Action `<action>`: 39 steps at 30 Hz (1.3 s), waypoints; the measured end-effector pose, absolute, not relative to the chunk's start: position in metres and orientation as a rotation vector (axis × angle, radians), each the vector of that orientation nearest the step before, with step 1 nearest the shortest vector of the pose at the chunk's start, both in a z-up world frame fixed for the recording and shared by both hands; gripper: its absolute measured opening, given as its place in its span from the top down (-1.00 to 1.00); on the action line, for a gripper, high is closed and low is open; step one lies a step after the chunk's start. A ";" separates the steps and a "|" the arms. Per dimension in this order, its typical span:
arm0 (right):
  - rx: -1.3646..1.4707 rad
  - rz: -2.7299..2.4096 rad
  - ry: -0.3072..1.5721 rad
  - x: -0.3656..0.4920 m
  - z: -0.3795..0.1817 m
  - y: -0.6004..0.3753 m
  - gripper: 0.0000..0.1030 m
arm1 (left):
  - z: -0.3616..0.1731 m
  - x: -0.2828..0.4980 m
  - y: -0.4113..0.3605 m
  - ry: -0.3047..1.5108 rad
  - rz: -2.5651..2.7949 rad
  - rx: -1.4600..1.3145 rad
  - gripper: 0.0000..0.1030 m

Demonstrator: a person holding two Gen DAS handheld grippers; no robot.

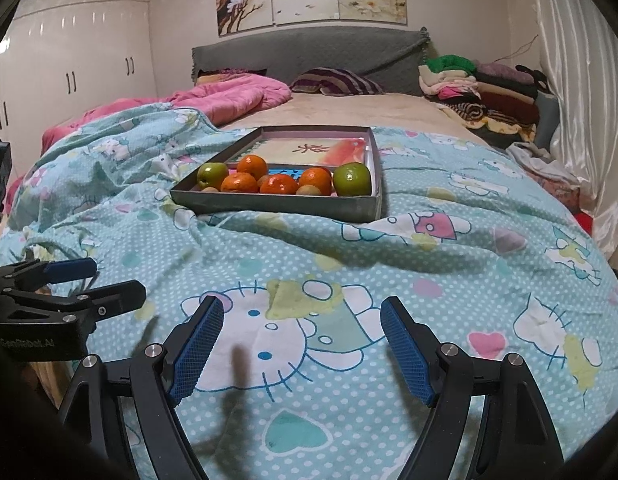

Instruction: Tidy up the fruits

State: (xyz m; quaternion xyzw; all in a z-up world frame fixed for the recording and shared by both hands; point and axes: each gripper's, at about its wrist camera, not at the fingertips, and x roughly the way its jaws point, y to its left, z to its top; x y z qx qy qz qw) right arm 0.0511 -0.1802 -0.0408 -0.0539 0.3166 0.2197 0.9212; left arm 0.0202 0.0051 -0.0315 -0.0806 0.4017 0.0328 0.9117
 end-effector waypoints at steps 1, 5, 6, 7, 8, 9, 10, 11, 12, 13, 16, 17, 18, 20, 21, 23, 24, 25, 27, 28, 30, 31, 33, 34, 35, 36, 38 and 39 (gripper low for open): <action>-0.109 0.451 0.651 0.051 -0.041 -0.180 -0.59 | -0.031 0.020 0.005 0.827 0.065 -0.166 -0.82; -0.106 0.450 0.656 0.053 -0.042 -0.181 -0.59 | -0.031 0.020 0.005 0.827 0.065 -0.165 -0.82; -0.106 0.450 0.656 0.053 -0.042 -0.181 -0.59 | -0.031 0.020 0.004 0.830 0.065 -0.167 -0.82; -0.107 0.450 0.656 0.053 -0.042 -0.181 -0.59 | -0.032 0.020 0.004 0.832 0.066 -0.167 -0.82; -0.106 0.449 0.656 0.053 -0.043 -0.181 -0.59 | -0.032 0.020 0.004 0.834 0.068 -0.166 -0.82; -0.105 0.450 0.656 0.053 -0.043 -0.181 -0.59 | -0.032 0.021 0.005 0.836 0.070 -0.166 -0.82; -0.105 0.451 0.658 0.053 -0.043 -0.181 -0.59 | -0.033 0.021 0.005 0.837 0.070 -0.166 -0.82; -0.106 0.450 0.660 0.053 -0.043 -0.181 -0.59 | -0.033 0.021 0.005 0.837 0.069 -0.166 -0.82; -0.105 0.449 0.660 0.053 -0.043 -0.182 -0.59 | -0.032 0.021 0.005 0.834 0.071 -0.164 -0.82; -0.104 0.449 0.661 0.054 -0.044 -0.182 -0.59 | -0.032 0.020 0.004 0.831 0.071 -0.161 -0.82; -0.103 0.445 0.660 0.054 -0.044 -0.183 -0.59 | -0.032 0.020 0.004 0.828 0.071 -0.157 -0.82; -0.103 0.446 0.660 0.054 -0.044 -0.183 -0.59 | -0.032 0.020 0.004 0.829 0.071 -0.156 -0.82; -0.104 0.445 0.659 0.054 -0.044 -0.183 -0.59 | -0.032 0.020 0.004 0.829 0.074 -0.154 -0.82; -0.104 0.445 0.660 0.054 -0.044 -0.183 -0.59 | -0.031 0.020 0.004 0.828 0.074 -0.154 -0.82; -0.103 0.445 0.660 0.054 -0.044 -0.183 -0.59 | -0.031 0.020 0.004 0.828 0.074 -0.155 -0.82; -0.104 0.445 0.660 0.054 -0.044 -0.183 -0.59 | -0.031 0.020 0.004 0.825 0.074 -0.154 -0.82; -0.103 0.444 0.660 0.054 -0.044 -0.183 -0.59 | -0.031 0.020 0.003 0.826 0.075 -0.152 -0.82; -0.102 0.443 0.659 0.054 -0.043 -0.183 -0.59 | -0.031 0.020 0.003 0.824 0.075 -0.154 -0.82; -0.100 0.442 0.657 0.054 -0.043 -0.184 -0.59 | -0.031 0.019 0.004 0.824 0.077 -0.154 -0.82; -0.100 0.441 0.657 0.054 -0.043 -0.184 -0.59 | -0.030 0.019 0.004 0.823 0.078 -0.155 -0.82; -0.098 0.441 0.658 0.054 -0.043 -0.184 -0.59 | -0.030 0.019 0.005 0.822 0.079 -0.158 -0.82; -0.097 0.442 0.658 0.054 -0.043 -0.185 -0.59 | -0.030 0.019 0.005 0.821 0.080 -0.157 -0.82; -0.096 0.439 0.660 0.054 -0.043 -0.185 -0.59 | -0.030 0.019 0.005 0.822 0.079 -0.158 -0.82; -0.096 0.439 0.659 0.054 -0.043 -0.185 -0.59 | -0.030 0.019 0.005 0.823 0.080 -0.157 -0.82; -0.096 0.439 0.659 0.054 -0.043 -0.185 -0.59 | -0.030 0.019 0.005 0.822 0.079 -0.158 -0.82; -0.095 0.439 0.658 0.055 -0.043 -0.185 -0.59 | -0.030 0.019 0.005 0.823 0.079 -0.158 -0.82; -0.096 0.440 0.660 0.055 -0.043 -0.185 -0.59 | -0.030 0.019 0.006 0.824 0.080 -0.159 -0.82; -0.095 0.440 0.660 0.055 -0.043 -0.185 -0.59 | -0.030 0.019 0.006 0.823 0.080 -0.159 -0.82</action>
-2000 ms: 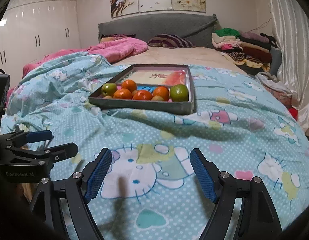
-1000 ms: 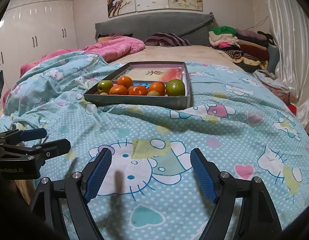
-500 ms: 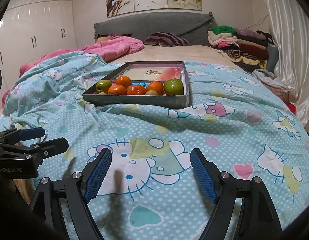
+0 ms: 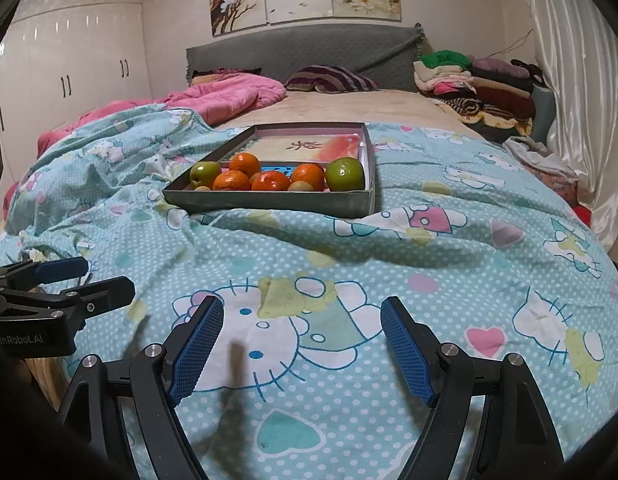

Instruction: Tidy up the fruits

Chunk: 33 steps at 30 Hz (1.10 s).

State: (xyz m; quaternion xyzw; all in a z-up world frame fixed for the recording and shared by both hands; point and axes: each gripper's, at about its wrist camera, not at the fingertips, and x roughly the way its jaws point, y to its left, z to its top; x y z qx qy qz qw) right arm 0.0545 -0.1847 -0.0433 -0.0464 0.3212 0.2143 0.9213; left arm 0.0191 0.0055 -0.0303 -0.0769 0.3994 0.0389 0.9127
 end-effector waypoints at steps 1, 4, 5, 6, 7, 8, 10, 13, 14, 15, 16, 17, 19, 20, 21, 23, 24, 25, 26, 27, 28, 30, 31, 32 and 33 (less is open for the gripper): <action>-0.096 0.441 0.661 0.055 -0.044 -0.184 -0.59 | -0.030 0.019 0.006 0.822 0.080 -0.159 -0.82; -0.098 0.440 0.665 0.055 -0.044 -0.184 -0.59 | -0.031 0.019 0.005 0.827 0.078 -0.160 -0.82; -0.098 0.441 0.665 0.055 -0.045 -0.184 -0.59 | -0.031 0.019 0.005 0.828 0.077 -0.159 -0.82; -0.098 0.439 0.664 0.054 -0.044 -0.184 -0.59 | -0.032 0.019 0.005 0.830 0.077 -0.159 -0.82; -0.097 0.441 0.663 0.054 -0.044 -0.184 -0.59 | -0.032 0.019 0.005 0.832 0.077 -0.159 -0.82; -0.097 0.441 0.663 0.055 -0.044 -0.185 -0.59 | -0.032 0.020 0.005 0.832 0.076 -0.159 -0.82; -0.098 0.441 0.665 0.055 -0.045 -0.184 -0.59 | -0.032 0.020 0.005 0.833 0.077 -0.157 -0.82; -0.098 0.441 0.669 0.055 -0.046 -0.184 -0.59 | -0.032 0.020 0.005 0.834 0.077 -0.158 -0.82; -0.099 0.442 0.667 0.055 -0.046 -0.184 -0.59 | -0.032 0.020 0.005 0.834 0.077 -0.156 -0.82; -0.099 0.441 0.665 0.055 -0.046 -0.184 -0.59 | -0.032 0.020 0.005 0.834 0.078 -0.154 -0.82; -0.100 0.441 0.664 0.055 -0.046 -0.184 -0.59 | -0.032 0.020 0.005 0.834 0.077 -0.156 -0.82; -0.100 0.441 0.664 0.055 -0.046 -0.184 -0.59 | -0.032 0.020 0.006 0.834 0.077 -0.157 -0.82; -0.099 0.440 0.665 0.055 -0.046 -0.184 -0.59 | -0.032 0.020 0.005 0.835 0.077 -0.157 -0.82; -0.099 0.441 0.665 0.055 -0.046 -0.184 -0.59 | -0.032 0.020 0.005 0.835 0.077 -0.157 -0.82; -0.099 0.443 0.665 0.055 -0.046 -0.184 -0.59 | -0.032 0.020 0.005 0.835 0.076 -0.159 -0.82; -0.098 0.447 0.666 0.055 -0.045 -0.183 -0.59 | -0.033 0.020 0.005 0.841 0.073 -0.162 -0.82; -0.100 0.448 0.665 0.054 -0.045 -0.183 -0.59 | -0.034 0.020 0.005 0.843 0.072 -0.163 -0.82; -0.101 0.448 0.664 0.054 -0.045 -0.183 -0.59 | -0.035 0.021 0.005 0.846 0.073 -0.161 -0.82; -0.101 0.448 0.663 0.054 -0.045 -0.182 -0.59 | -0.035 0.021 0.005 0.848 0.075 -0.157 -0.82; -0.100 0.449 0.663 0.054 -0.045 -0.182 -0.59 | -0.036 0.021 0.004 0.849 0.078 -0.151 -0.82; -0.098 0.449 0.664 0.054 -0.045 -0.183 -0.59 | -0.036 0.021 0.004 0.848 0.076 -0.151 -0.82; -0.096 0.448 0.664 0.054 -0.045 -0.183 -0.59 | -0.036 0.021 0.004 0.849 0.071 -0.154 -0.82; -0.094 0.447 0.664 0.054 -0.045 -0.183 -0.59 | -0.036 0.021 0.003 0.849 0.069 -0.155 -0.82; -0.093 0.446 0.665 0.055 -0.045 -0.183 -0.59 | -0.036 0.021 0.003 0.849 0.067 -0.156 -0.82; -0.091 0.446 0.666 0.055 -0.045 -0.183 -0.59 | -0.036 0.022 0.003 0.855 0.063 -0.161 -0.82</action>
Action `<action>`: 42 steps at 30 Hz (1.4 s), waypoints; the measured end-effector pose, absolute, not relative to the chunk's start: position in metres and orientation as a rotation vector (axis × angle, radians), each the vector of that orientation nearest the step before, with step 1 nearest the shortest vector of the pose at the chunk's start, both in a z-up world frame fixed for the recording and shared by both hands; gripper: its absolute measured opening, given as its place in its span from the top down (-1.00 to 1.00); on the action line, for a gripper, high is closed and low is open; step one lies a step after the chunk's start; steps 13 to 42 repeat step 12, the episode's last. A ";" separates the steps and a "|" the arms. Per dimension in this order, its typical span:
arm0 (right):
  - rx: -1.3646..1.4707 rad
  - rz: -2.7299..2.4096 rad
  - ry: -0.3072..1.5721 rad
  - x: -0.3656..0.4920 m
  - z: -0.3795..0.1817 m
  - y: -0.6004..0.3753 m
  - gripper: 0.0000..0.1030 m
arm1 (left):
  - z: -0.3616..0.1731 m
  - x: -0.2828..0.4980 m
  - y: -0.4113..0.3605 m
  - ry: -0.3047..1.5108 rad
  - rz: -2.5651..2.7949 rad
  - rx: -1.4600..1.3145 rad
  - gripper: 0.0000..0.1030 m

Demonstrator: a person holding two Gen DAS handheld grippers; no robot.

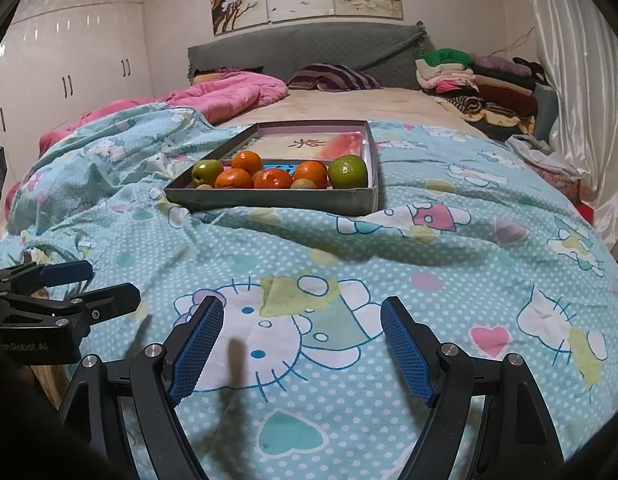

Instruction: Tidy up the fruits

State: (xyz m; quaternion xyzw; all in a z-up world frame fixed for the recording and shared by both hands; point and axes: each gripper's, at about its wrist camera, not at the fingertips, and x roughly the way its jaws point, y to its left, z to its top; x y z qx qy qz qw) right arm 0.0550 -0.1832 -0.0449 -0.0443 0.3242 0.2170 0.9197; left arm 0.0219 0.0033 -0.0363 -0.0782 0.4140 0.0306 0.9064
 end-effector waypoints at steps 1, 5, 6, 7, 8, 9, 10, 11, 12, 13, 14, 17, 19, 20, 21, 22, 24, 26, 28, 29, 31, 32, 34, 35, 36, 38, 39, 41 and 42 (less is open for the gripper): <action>-0.088 0.447 0.666 0.056 -0.045 -0.183 -0.59 | -0.037 0.022 0.004 0.858 0.061 -0.166 -0.82; -0.076 0.443 0.662 0.060 -0.044 -0.186 -0.59 | -0.037 0.024 0.006 0.867 0.057 -0.175 -0.82; -0.071 0.440 0.662 0.061 -0.043 -0.188 -0.59 | -0.037 0.025 0.008 0.868 0.056 -0.182 -0.82; -0.066 0.438 0.660 0.064 -0.042 -0.190 -0.59 | -0.036 0.027 0.011 0.869 0.053 -0.190 -0.82; -0.058 0.434 0.659 0.067 -0.041 -0.193 -0.59 | -0.034 0.028 0.014 0.868 0.052 -0.197 -0.82; -0.048 0.429 0.657 0.070 -0.039 -0.197 -0.59 | -0.031 0.031 0.019 0.864 0.060 -0.205 -0.82; -0.036 0.423 0.657 0.075 -0.037 -0.202 -0.59 | -0.029 0.033 0.025 0.859 0.072 -0.211 -0.82; -0.018 0.409 0.657 0.082 -0.033 -0.208 -0.59 | -0.027 0.036 0.031 0.854 0.086 -0.213 -0.82; -0.009 0.396 0.657 0.089 -0.030 -0.215 -0.59 | -0.023 0.041 0.041 0.844 0.115 -0.216 -0.82; -0.009 0.396 0.657 0.089 -0.030 -0.215 -0.59 | -0.023 0.041 0.041 0.844 0.115 -0.216 -0.82; -0.009 0.396 0.657 0.089 -0.030 -0.215 -0.59 | -0.023 0.041 0.041 0.844 0.115 -0.216 -0.82; -0.009 0.396 0.657 0.089 -0.030 -0.215 -0.59 | -0.023 0.041 0.041 0.844 0.115 -0.216 -0.82; -0.009 0.396 0.657 0.089 -0.030 -0.215 -0.59 | -0.023 0.041 0.041 0.844 0.115 -0.216 -0.82; -0.009 0.396 0.657 0.089 -0.030 -0.215 -0.59 | -0.023 0.041 0.041 0.844 0.115 -0.216 -0.82; -0.009 0.396 0.657 0.089 -0.030 -0.215 -0.59 | -0.023 0.041 0.041 0.844 0.115 -0.216 -0.82; -0.009 0.396 0.657 0.089 -0.030 -0.215 -0.59 | -0.023 0.041 0.041 0.844 0.115 -0.216 -0.82; -0.009 0.396 0.657 0.089 -0.030 -0.215 -0.59 | -0.023 0.041 0.041 0.844 0.115 -0.216 -0.82; -0.009 0.396 0.657 0.089 -0.030 -0.215 -0.59 | -0.023 0.041 0.041 0.844 0.115 -0.216 -0.82; -0.009 0.396 0.657 0.089 -0.030 -0.215 -0.59 | -0.023 0.041 0.041 0.844 0.115 -0.216 -0.82; -0.009 0.396 0.657 0.089 -0.030 -0.215 -0.59 | -0.023 0.041 0.041 0.844 0.115 -0.216 -0.82; -0.009 0.396 0.657 0.089 -0.030 -0.215 -0.59 | -0.023 0.041 0.041 0.844 0.115 -0.216 -0.82; -0.009 0.396 0.657 0.089 -0.030 -0.215 -0.59 | -0.023 0.041 0.041 0.844 0.115 -0.216 -0.82; -0.009 0.396 0.657 0.089 -0.030 -0.215 -0.59 | -0.023 0.041 0.041 0.844 0.115 -0.216 -0.82; -0.009 0.396 0.657 0.089 -0.030 -0.215 -0.59 | -0.023 0.041 0.041 0.844 0.115 -0.216 -0.82; -0.009 0.396 0.657 0.089 -0.030 -0.215 -0.59 | -0.023 0.041 0.041 0.844 0.115 -0.216 -0.82; -0.009 0.396 0.657 0.089 -0.030 -0.215 -0.59 | -0.023 0.041 0.041 0.844 0.115 -0.216 -0.82; -0.009 0.396 0.657 0.089 -0.030 -0.215 -0.59 | -0.023 0.041 0.041 0.844 0.115 -0.216 -0.82; -0.009 0.396 0.657 0.089 -0.030 -0.215 -0.59 | -0.023 0.041 0.041 0.844 0.115 -0.216 -0.82; -0.009 0.396 0.657 0.089 -0.030 -0.215 -0.59 | -0.023 0.041 0.041 0.844 0.115 -0.216 -0.82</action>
